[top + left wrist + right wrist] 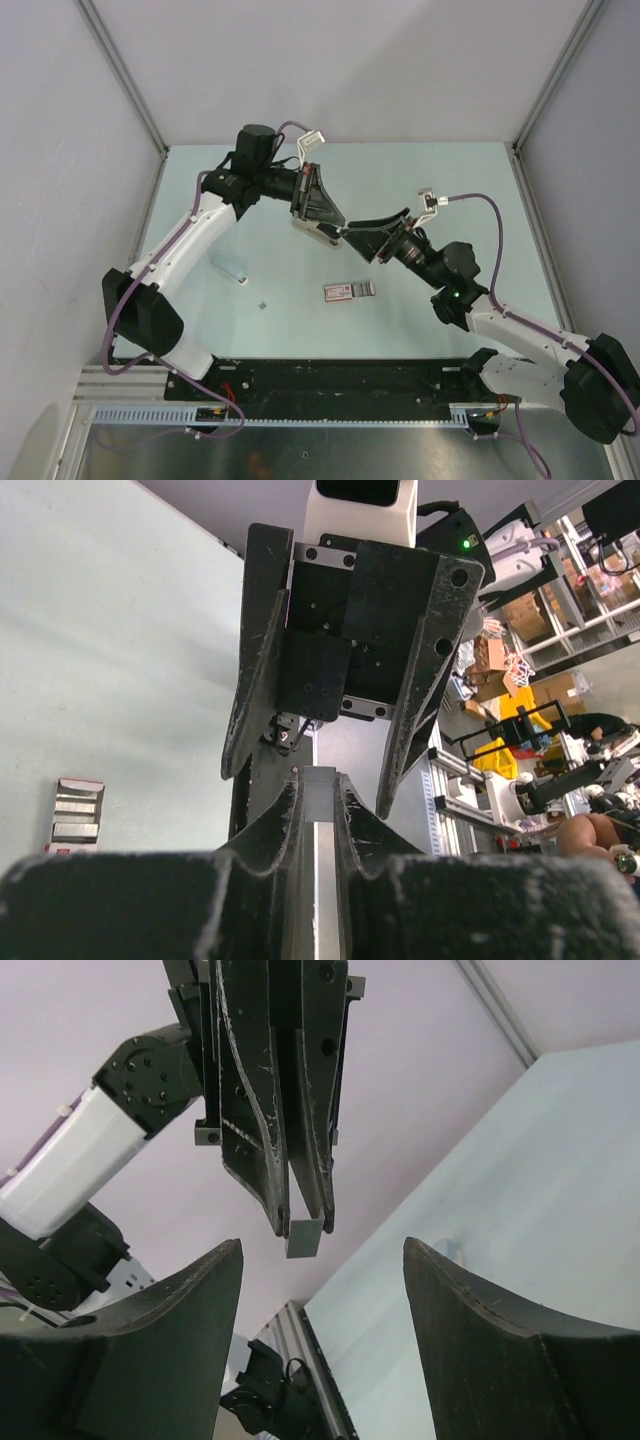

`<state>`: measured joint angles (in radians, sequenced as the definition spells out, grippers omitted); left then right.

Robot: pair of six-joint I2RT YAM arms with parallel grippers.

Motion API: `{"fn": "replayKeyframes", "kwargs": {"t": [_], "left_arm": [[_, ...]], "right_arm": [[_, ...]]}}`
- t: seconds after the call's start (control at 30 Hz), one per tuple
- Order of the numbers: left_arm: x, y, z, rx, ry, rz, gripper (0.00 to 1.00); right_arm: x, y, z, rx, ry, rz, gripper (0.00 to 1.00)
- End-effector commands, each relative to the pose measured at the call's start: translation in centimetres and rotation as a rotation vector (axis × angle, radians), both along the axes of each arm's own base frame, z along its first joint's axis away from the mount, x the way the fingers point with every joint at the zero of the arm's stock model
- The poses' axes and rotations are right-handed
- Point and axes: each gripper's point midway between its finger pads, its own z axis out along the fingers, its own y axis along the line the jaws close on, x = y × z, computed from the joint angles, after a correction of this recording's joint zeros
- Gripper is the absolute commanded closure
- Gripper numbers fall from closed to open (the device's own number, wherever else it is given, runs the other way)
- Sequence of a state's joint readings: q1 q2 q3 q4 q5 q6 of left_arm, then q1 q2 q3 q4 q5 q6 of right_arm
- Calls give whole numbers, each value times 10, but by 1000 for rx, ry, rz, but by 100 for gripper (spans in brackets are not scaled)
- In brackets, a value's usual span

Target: Unload the staples from the stapler

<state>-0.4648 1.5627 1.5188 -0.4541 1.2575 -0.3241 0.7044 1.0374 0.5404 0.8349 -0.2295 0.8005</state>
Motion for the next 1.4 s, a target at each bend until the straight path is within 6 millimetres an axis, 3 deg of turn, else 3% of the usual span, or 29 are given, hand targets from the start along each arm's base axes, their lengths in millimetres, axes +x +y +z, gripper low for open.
{"fn": "replayKeyframes", "kwargs": {"t": [0.0,0.3,0.9,1.37], "left_arm": [[-11,5,21,-47,-44,-15,87],[-9,4,18,-47,-39,0,88],[-7,4,10,-41,-30,24,87],[-4,9,16,-53,-43,41,87]], "right_arm": [[-5,0,39,97,-66,28,32],[-3,8,37,113,-45,58,40],[-6,17,41,158,-39,93,68],[-9,25,30,128,-7,111,54]]}}
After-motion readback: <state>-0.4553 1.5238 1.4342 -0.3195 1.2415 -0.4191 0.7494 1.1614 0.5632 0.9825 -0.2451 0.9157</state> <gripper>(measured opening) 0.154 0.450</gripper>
